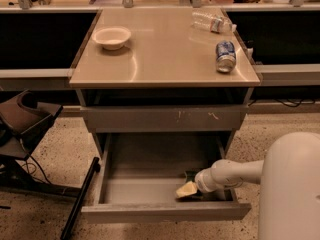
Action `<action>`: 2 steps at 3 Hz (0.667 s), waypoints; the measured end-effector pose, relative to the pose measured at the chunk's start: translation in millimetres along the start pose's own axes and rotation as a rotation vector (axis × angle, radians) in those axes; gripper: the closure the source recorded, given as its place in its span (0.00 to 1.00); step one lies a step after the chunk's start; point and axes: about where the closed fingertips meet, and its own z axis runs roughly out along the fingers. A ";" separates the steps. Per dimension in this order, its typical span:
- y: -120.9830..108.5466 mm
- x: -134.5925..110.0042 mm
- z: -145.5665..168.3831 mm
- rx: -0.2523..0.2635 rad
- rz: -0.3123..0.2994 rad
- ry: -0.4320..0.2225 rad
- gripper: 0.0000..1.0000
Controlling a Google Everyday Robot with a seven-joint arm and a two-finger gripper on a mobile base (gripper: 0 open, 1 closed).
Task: Pick sponge from middle drawer and place on counter
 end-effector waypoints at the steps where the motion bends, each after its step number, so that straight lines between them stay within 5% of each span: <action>1: 9.0 4.8 3.9 0.008 -0.007 -0.012 0.00; 2: 9.0 4.8 3.9 0.008 -0.007 -0.012 0.19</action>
Offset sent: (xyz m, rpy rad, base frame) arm -0.0076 0.0069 -0.0041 -0.0022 -0.0156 0.0009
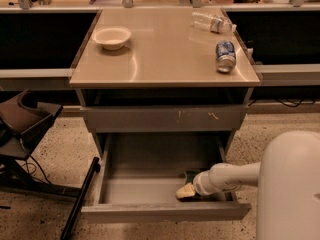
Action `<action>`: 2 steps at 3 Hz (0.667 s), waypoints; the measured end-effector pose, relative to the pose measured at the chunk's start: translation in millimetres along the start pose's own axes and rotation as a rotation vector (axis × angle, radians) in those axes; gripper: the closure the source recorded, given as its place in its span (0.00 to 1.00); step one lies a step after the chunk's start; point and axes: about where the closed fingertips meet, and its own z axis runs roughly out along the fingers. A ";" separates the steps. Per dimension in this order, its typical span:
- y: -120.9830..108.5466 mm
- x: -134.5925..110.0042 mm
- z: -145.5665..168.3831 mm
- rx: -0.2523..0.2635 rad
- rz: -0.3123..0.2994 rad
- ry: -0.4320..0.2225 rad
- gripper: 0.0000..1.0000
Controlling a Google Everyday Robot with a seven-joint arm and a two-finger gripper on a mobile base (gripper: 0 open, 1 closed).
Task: Pick sponge from middle drawer and place on counter
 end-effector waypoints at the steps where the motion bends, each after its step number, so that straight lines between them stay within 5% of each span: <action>1: 0.0 0.0 0.0 0.000 0.000 0.000 0.42; 2: 1.5 -3.7 -7.2 0.000 0.000 0.000 0.66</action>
Offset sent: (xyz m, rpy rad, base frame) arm 0.0111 -0.0080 0.0324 0.0512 -0.0262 -0.0137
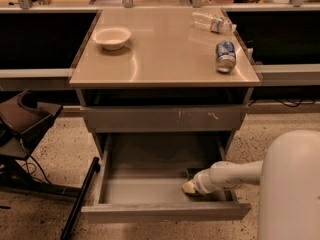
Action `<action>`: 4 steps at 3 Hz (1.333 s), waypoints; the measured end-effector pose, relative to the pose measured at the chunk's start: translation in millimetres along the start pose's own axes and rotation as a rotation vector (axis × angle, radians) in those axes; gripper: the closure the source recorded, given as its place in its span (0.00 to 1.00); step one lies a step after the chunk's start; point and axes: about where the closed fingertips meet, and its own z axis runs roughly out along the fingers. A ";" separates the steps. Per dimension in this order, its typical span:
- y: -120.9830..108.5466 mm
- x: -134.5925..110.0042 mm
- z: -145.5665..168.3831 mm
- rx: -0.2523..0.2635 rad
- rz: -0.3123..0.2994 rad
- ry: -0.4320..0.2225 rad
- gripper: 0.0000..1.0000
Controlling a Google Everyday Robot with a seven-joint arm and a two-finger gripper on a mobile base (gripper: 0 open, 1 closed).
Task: Pick sponge from middle drawer and place on counter
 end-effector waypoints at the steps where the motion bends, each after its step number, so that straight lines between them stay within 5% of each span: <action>1: 1.1 -3.0 -5.7 0.000 0.000 0.000 0.89; 2: -12.5 -62.3 -59.3 0.007 -0.012 -0.116 1.00; 3: -47.1 -120.7 -158.0 0.025 0.015 -0.290 1.00; 4: -90.3 -150.7 -264.8 0.034 0.048 -0.408 1.00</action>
Offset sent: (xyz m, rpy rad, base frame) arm 0.0889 -0.1172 0.2238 0.1681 -0.3112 -0.2165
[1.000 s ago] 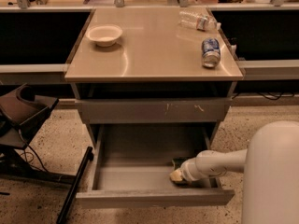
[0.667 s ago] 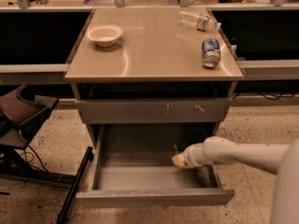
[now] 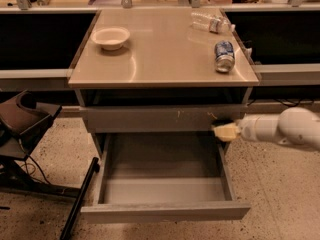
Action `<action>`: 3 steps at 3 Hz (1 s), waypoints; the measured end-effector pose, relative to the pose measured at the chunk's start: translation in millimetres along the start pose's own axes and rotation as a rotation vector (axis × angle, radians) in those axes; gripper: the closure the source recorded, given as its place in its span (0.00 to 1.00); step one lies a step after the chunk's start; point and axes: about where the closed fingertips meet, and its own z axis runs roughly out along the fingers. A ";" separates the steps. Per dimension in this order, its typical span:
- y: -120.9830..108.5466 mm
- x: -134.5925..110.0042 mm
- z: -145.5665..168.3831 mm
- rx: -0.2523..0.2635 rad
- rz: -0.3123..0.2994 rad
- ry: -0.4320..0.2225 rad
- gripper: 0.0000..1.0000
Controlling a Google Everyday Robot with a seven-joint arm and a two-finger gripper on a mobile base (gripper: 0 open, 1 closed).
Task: Pick sponge from middle drawer and place on counter
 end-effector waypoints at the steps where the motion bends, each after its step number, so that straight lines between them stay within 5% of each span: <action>1: -35.7 -70.2 -79.8 0.049 -0.057 -0.027 1.00; 2: -51.2 -116.7 -136.8 0.057 -0.110 -0.038 1.00; 3: -51.2 -116.7 -136.8 0.057 -0.111 -0.038 1.00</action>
Offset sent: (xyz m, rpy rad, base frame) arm -0.0017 -0.1289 0.2768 -0.1177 -0.0834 0.1371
